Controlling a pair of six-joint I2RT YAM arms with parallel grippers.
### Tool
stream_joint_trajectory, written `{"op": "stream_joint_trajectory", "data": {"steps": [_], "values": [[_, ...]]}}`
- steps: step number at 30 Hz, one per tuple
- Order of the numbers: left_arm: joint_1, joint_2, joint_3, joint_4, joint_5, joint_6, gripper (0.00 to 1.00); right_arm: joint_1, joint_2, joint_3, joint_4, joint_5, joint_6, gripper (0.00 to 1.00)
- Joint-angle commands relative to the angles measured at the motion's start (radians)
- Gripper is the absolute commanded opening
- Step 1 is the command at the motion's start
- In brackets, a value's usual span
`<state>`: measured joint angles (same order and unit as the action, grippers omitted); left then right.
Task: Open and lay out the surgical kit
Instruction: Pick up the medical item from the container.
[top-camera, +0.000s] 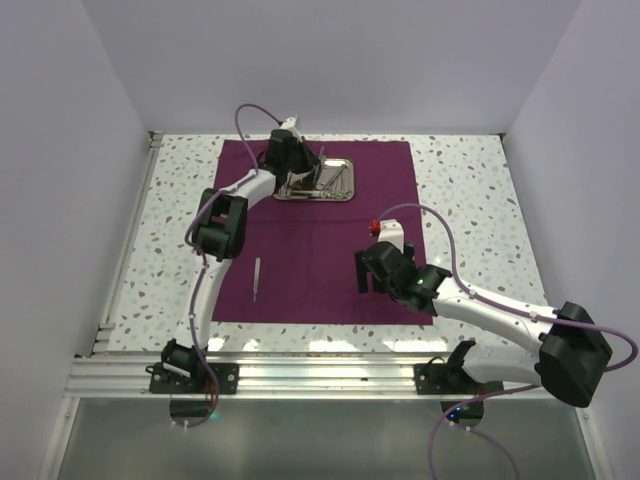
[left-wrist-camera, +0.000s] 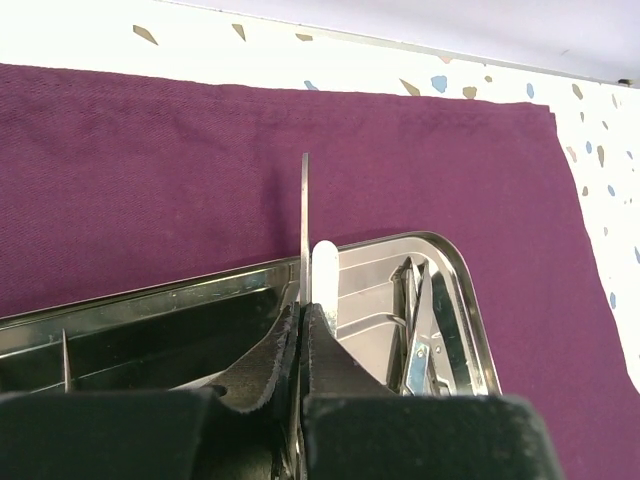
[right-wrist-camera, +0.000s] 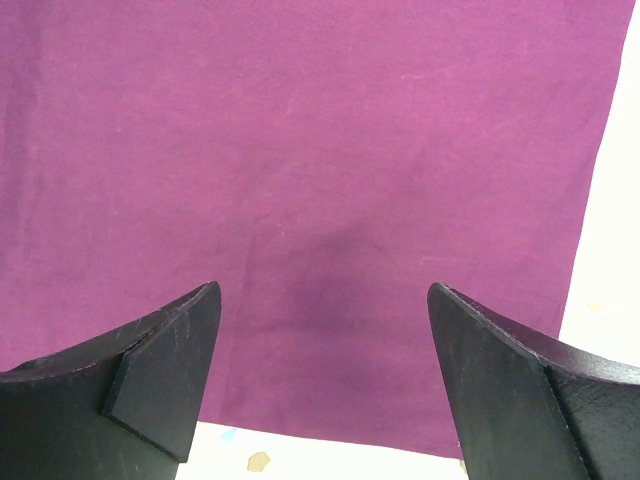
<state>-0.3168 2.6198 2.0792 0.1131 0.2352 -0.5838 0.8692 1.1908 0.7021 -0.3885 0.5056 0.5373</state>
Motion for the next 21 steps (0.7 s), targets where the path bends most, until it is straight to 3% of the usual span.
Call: {"op": "stream_joint_trajectory", "data": {"steps": [1, 14, 21], "values": [[0.007, 0.008, 0.004, -0.021, -0.034, 0.010, 0.00, -0.001, -0.010, 0.027, 0.016, 0.028, -0.005, 0.88], [0.007, -0.153, -0.053, -0.041, -0.180, 0.117, 0.00, 0.001, -0.028, 0.020, 0.014, 0.033, 0.000, 0.88], [0.004, -0.403, -0.324, 0.030, -0.232, 0.144, 0.00, 0.001, -0.051, 0.019, 0.016, 0.028, -0.002, 0.88]]}}
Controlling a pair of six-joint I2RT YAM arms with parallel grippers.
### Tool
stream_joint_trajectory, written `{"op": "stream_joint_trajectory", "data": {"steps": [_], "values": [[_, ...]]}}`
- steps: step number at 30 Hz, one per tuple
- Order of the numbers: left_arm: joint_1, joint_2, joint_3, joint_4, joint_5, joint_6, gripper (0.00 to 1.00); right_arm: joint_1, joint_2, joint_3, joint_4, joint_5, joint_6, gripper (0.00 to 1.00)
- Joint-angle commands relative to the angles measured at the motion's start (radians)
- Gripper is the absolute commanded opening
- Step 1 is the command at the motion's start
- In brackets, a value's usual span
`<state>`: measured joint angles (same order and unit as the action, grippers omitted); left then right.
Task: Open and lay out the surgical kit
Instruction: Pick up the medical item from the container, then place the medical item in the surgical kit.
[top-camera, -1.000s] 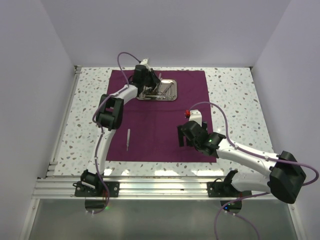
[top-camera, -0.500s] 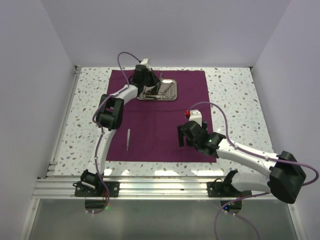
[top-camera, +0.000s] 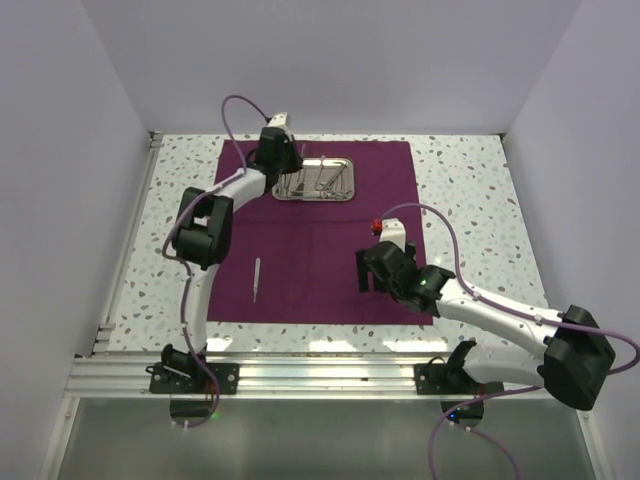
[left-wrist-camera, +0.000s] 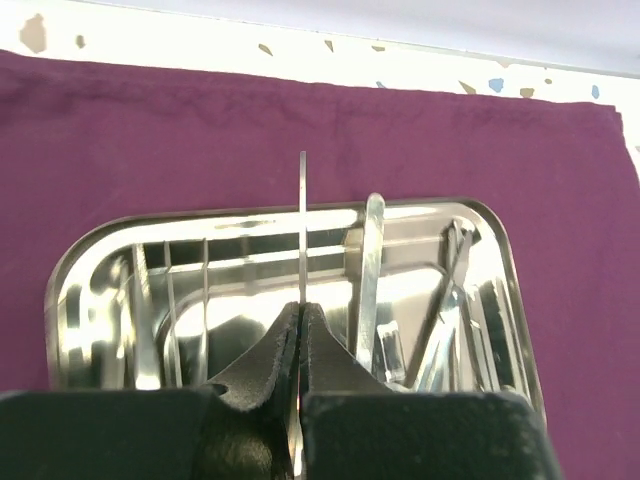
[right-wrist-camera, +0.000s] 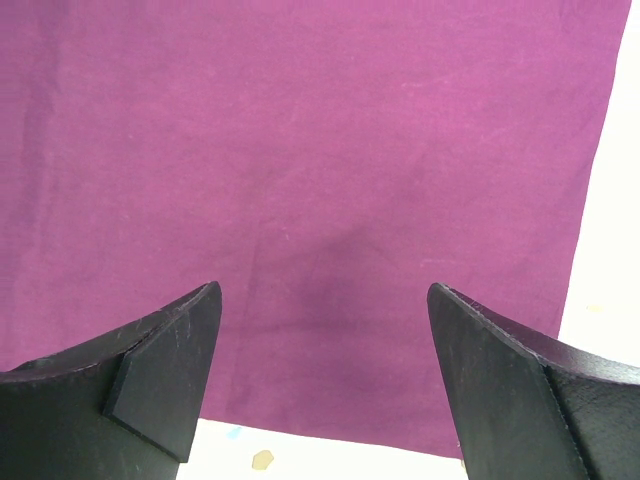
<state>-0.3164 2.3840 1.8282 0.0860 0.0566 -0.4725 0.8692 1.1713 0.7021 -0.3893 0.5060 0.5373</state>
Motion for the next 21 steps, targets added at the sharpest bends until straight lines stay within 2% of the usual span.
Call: {"op": "stream_joint_trajectory", "data": {"steps": [1, 3, 4, 6, 8, 13, 16, 18, 21], "values": [[0.002, -0.202, -0.154, 0.052, -0.054, 0.025, 0.00, 0.001, -0.035, 0.020, 0.017, 0.026, 0.000, 0.88], [-0.004, -0.325, -0.257, 0.054, -0.079, 0.018, 0.00, 0.001, -0.041, 0.022, 0.012, 0.025, 0.000, 0.87], [-0.016, -0.371, -0.367, 0.049, -0.101, 0.020, 0.00, 0.001, -0.045, 0.022, 0.010, 0.023, 0.001, 0.87], [-0.036, -0.511, -0.488, 0.047, -0.150, 0.021, 0.00, 0.001, -0.067, 0.019, 0.013, 0.013, 0.003, 0.87], [-0.067, -0.630, -0.654, 0.002, -0.259, 0.000, 0.00, 0.001, -0.090, 0.008, 0.029, -0.013, 0.003, 0.87], [-0.154, -0.818, -0.988, -0.051, -0.320, -0.051, 0.00, 0.001, -0.105, 0.002, 0.038, -0.060, 0.010, 0.85], [-0.241, -0.914, -1.110, -0.084, -0.400, -0.098, 0.00, 0.002, -0.124, -0.003, 0.041, -0.092, 0.010, 0.85], [-0.277, -0.979, -1.170, -0.184, -0.492, -0.167, 0.00, 0.002, -0.143, -0.007, 0.047, -0.099, 0.013, 0.85], [-0.329, -1.049, -1.228, -0.235, -0.579, -0.238, 0.00, 0.002, -0.168, -0.013, 0.046, -0.106, 0.015, 0.85]]}}
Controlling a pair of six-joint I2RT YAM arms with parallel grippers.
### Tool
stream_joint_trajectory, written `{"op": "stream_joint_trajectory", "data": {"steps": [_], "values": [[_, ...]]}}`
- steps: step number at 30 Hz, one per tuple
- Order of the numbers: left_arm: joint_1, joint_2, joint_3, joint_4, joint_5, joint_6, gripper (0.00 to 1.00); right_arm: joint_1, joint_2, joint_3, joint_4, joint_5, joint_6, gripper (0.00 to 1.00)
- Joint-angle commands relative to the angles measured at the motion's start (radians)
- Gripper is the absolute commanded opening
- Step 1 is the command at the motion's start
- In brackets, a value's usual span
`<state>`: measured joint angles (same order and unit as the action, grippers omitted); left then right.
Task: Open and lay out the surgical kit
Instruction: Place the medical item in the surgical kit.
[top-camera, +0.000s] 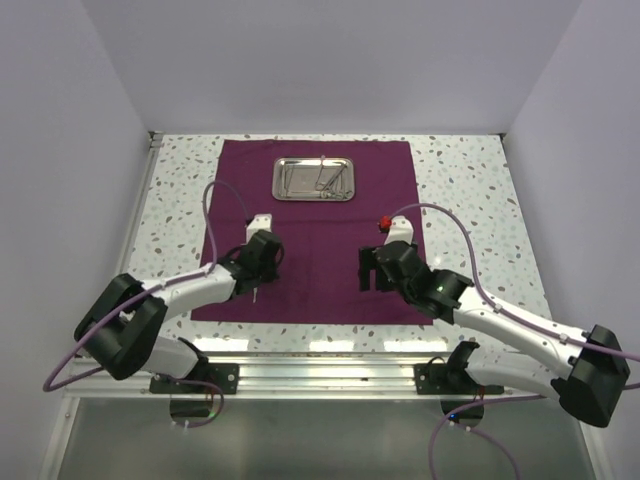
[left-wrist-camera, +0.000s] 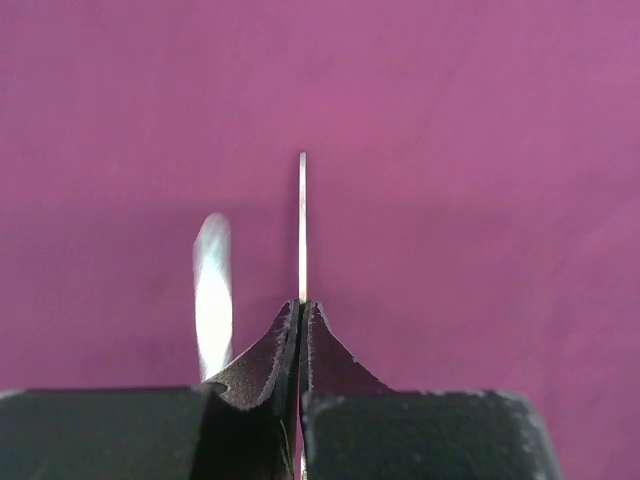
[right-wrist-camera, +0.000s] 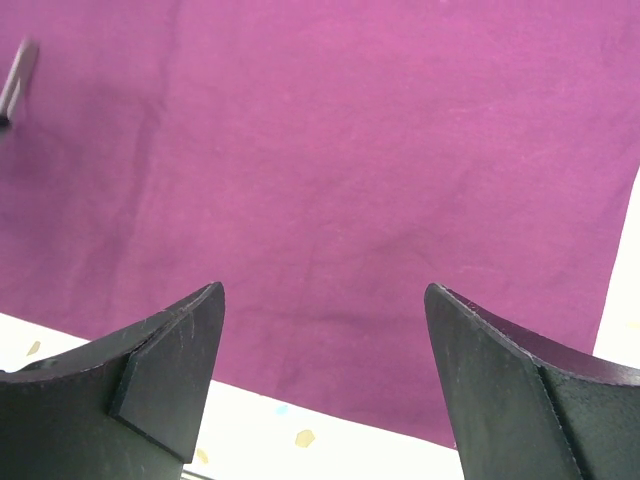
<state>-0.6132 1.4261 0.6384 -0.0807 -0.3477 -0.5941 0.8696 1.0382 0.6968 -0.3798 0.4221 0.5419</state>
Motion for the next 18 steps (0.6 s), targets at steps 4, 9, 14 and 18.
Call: {"op": "stream_joint_trajectory", "data": {"steps": [4, 9, 14, 18], "values": [[-0.081, -0.139, -0.078, -0.137, -0.204, -0.186, 0.00, 0.002, -0.063, -0.019, 0.032, -0.025, 0.010, 0.84], [-0.114, -0.162, -0.079, -0.234, -0.272, -0.274, 0.03, 0.000, -0.069, -0.020, 0.033, -0.037, 0.010, 0.84], [-0.126, -0.161, -0.060, -0.264, -0.293, -0.285, 0.84, 0.002, -0.070, -0.022, 0.038, -0.046, 0.009, 0.84], [-0.129, -0.162, 0.038, -0.314, -0.350, -0.259, 1.00, 0.002, -0.081, -0.023, 0.033, -0.040, 0.007, 0.84]]}}
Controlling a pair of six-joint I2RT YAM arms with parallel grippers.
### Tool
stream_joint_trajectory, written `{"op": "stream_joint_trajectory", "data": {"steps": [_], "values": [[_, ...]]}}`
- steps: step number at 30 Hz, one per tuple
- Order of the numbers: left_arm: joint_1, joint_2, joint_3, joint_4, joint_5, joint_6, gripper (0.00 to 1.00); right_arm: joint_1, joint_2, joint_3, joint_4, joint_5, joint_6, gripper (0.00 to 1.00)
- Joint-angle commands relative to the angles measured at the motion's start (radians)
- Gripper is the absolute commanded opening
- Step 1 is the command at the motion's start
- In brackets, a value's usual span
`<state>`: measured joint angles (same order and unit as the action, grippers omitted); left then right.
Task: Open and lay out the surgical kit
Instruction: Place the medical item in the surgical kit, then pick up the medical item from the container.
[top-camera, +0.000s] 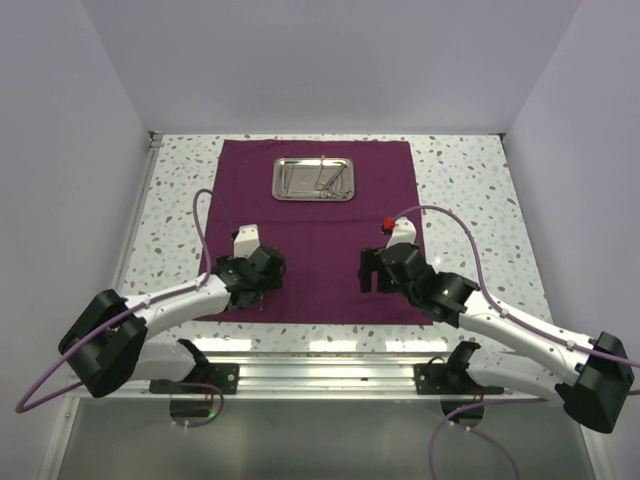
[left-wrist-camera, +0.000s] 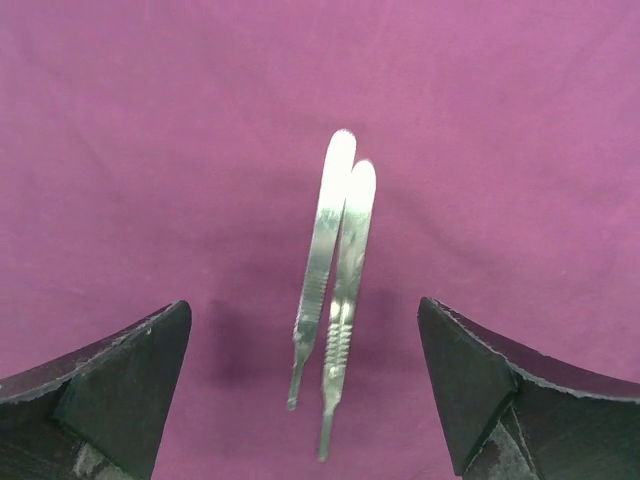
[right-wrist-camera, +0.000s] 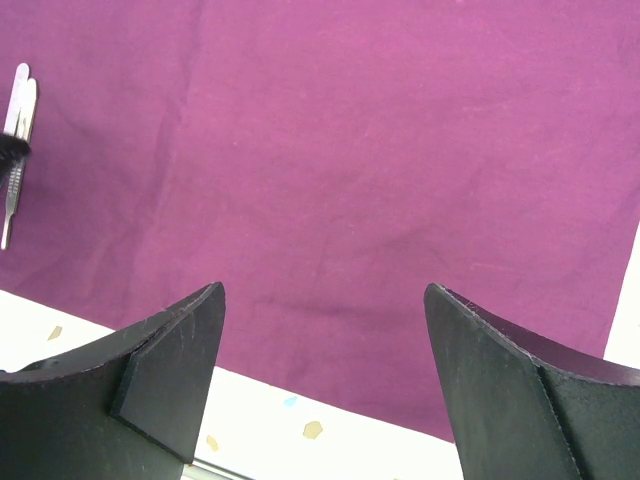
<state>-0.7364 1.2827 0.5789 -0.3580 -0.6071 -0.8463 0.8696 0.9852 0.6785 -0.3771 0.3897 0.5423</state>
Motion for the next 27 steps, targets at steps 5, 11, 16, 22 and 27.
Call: {"op": "stream_joint_trajectory", "data": {"steps": [5, 11, 16, 22, 27], "values": [[-0.008, 0.042, 0.222, 0.112, -0.050, 0.142, 1.00, 0.002, -0.036, -0.010, 0.029, 0.005, 0.007, 0.85], [0.029, 0.280, 0.430, 0.451, -0.014, 0.423, 1.00, 0.002, -0.023, -0.011, 0.032, 0.009, 0.007, 0.85], [0.216, 0.557, 0.653, 0.606, 0.318, 0.440, 0.99, 0.003, 0.006, -0.004, 0.037, 0.005, 0.005, 0.85], [0.359, 0.908, 0.961, 0.722, 0.671, 0.359, 0.96, 0.002, 0.026, -0.005, 0.043, 0.009, 0.004, 0.84], [0.371, 1.073, 1.237, 0.621, 0.711, 0.374, 0.94, 0.000, 0.053, 0.004, 0.038, 0.017, 0.001, 0.84]]}}
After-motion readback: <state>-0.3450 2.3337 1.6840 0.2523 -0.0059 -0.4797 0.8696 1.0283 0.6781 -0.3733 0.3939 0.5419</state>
